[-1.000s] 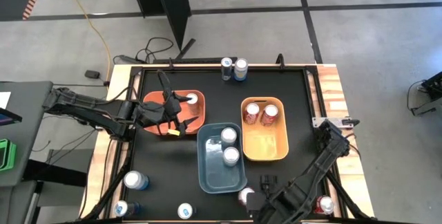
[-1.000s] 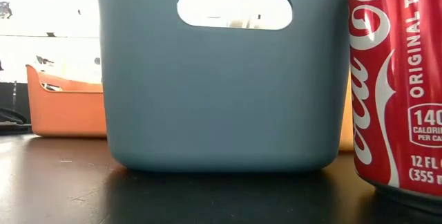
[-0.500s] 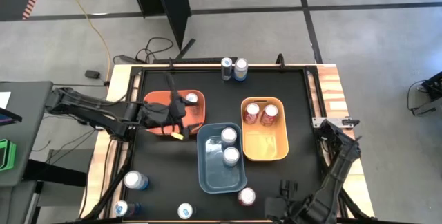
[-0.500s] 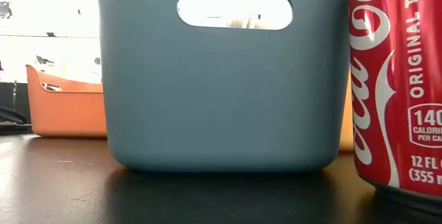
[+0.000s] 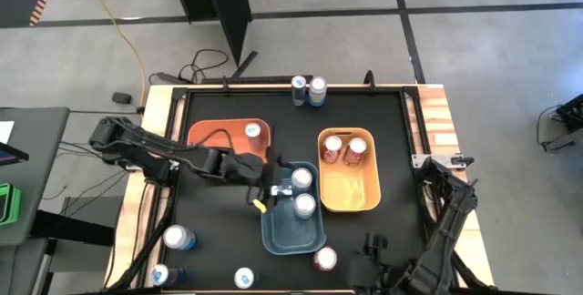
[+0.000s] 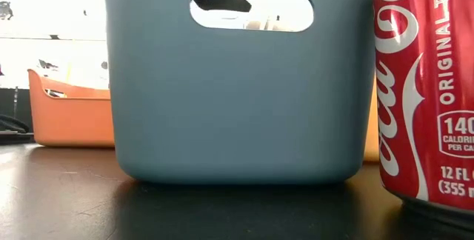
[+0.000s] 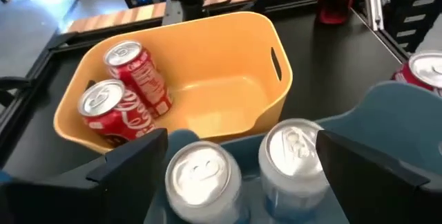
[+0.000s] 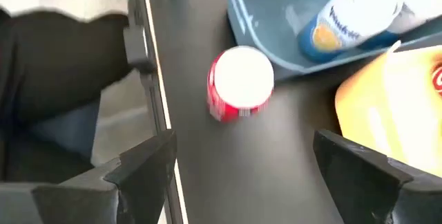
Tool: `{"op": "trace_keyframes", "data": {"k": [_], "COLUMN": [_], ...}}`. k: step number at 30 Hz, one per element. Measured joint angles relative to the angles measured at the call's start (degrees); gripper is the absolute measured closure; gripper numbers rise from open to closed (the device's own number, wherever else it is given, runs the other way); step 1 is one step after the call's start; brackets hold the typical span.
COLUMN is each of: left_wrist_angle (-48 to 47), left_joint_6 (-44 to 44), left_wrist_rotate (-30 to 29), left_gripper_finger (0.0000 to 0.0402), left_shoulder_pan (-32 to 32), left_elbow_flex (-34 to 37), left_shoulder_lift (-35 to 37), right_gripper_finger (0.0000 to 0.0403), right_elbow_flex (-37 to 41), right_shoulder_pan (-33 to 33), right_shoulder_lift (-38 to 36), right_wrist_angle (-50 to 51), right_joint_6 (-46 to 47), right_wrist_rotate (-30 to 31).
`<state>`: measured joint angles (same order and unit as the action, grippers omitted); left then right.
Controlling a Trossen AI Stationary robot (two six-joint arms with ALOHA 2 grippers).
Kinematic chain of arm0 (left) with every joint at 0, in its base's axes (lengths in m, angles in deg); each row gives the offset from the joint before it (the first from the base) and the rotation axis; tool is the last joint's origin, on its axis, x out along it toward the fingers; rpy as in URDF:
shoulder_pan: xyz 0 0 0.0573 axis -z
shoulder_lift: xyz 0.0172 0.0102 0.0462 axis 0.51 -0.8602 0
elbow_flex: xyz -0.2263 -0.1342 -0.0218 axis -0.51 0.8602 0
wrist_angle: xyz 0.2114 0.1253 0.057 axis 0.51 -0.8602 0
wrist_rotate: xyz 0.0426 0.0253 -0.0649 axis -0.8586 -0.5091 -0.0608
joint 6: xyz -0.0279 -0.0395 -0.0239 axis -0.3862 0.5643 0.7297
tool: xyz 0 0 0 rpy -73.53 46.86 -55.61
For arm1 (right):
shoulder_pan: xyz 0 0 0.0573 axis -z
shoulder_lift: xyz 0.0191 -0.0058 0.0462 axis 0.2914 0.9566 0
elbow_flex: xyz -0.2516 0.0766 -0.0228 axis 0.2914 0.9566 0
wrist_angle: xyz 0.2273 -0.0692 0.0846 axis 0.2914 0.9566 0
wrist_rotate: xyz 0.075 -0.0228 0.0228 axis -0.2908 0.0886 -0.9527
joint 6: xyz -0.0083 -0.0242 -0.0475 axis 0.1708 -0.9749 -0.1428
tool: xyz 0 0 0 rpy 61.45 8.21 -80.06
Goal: Sort soda cans
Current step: Put the left red-white soda can into the yellow bin
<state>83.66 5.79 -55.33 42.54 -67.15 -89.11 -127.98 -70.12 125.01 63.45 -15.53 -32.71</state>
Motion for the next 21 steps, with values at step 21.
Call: {"op": "trace_keyframes", "data": {"k": [21], "left_wrist_angle": [-13.7], "left_joint_6": [5.0], "left_wrist_rotate": [-14.5], "left_gripper_finger": [0.0036], "left_shoulder_pan": [5.0], "left_elbow_flex": [-1.8], "left_shoulder_lift": [6.6], "right_gripper_finger": [0.0019], "right_elbow_flex": [10.9], "right_shoulder_pan": [9.5], "right_shoulder_lift": [0.2], "right_wrist_angle": [-11.6], "right_joint_6": [4.4], "right_wrist_rotate": [-9.9]}}
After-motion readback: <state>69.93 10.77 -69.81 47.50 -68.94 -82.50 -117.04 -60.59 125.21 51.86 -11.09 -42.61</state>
